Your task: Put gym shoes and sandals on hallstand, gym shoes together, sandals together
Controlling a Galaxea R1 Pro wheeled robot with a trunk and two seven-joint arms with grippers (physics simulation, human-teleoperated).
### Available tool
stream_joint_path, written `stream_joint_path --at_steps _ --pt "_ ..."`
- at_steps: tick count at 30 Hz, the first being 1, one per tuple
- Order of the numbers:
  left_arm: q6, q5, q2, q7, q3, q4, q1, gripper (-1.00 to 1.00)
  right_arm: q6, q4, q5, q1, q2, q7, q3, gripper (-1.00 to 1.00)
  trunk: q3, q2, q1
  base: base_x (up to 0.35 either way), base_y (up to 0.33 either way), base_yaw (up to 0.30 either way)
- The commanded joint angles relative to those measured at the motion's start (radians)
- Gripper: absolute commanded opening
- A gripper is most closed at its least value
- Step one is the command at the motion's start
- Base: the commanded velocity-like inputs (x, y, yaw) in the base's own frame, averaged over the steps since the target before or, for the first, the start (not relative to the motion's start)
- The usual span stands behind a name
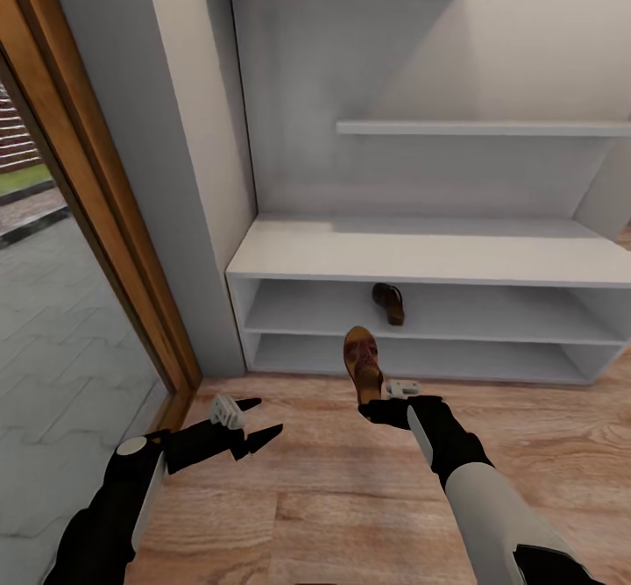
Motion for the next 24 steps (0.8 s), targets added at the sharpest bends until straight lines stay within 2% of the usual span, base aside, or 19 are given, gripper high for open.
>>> stream_joint_path --at_steps 1,7,12,24 --pt "0.01 -0.005 -0.002 -0.008 0.003 -0.002 -0.001 1.0 0.005 -0.002 0.009 0.0 0.002 0.006 -0.008 -1.0 -0.001 0.0 0.0 0.077 0.048 0.0" --pt "0.01 -0.005 -0.003 -0.008 0.003 -0.002 0.0 1.0 0.005 -0.002 0.009 0.0 0.002 0.006 -0.008 -1.0 -0.001 0.0 0.0 0.061 0.012 0.0" --pt "0.01 -0.005 -0.003 -0.009 0.003 -0.002 -0.001 1.0 0.005 -0.002 0.01 0.0 0.001 0.005 -0.008 -1.0 -0.001 0.0 0.0 0.299 -0.028 0.0" --pt "0.01 -0.005 -0.003 -0.01 0.003 -0.002 -0.001 1.0 0.005 -0.003 0.009 0.0 0.001 0.005 -0.008 -1.0 -0.001 0.0 0.0 0.297 -0.192 0.0"
